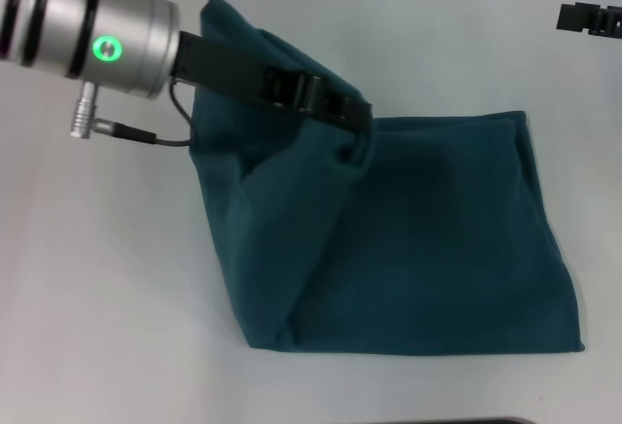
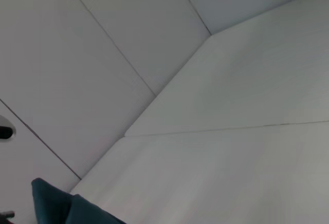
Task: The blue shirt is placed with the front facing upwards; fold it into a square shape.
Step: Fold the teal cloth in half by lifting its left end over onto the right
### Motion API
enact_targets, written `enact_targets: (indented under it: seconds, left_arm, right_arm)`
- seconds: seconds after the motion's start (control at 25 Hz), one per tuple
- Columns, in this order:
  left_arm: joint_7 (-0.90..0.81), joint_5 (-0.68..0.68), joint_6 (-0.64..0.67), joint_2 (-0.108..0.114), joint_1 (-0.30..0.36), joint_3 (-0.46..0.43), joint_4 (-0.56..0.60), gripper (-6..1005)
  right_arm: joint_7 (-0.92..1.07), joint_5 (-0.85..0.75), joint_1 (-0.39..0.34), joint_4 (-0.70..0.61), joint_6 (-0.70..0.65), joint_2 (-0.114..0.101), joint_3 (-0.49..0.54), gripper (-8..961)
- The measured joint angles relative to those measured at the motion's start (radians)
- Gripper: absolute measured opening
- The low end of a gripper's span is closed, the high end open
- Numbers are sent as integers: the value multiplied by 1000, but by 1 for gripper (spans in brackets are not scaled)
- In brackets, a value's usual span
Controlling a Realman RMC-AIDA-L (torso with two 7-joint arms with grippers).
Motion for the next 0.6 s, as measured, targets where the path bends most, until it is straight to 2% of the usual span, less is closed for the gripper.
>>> enact_targets:
  seconds: [0.24,0.6]
  left_arm:
    - [-12,-48,-43,-1,-6,76,0,0]
    - [-15,-100,-54,-2,-14,138,6,0]
  right_arm:
    - [0,0,1,-2,-1,-3,-3,719]
    - [0,0,-26,-2,15,-8,2,720]
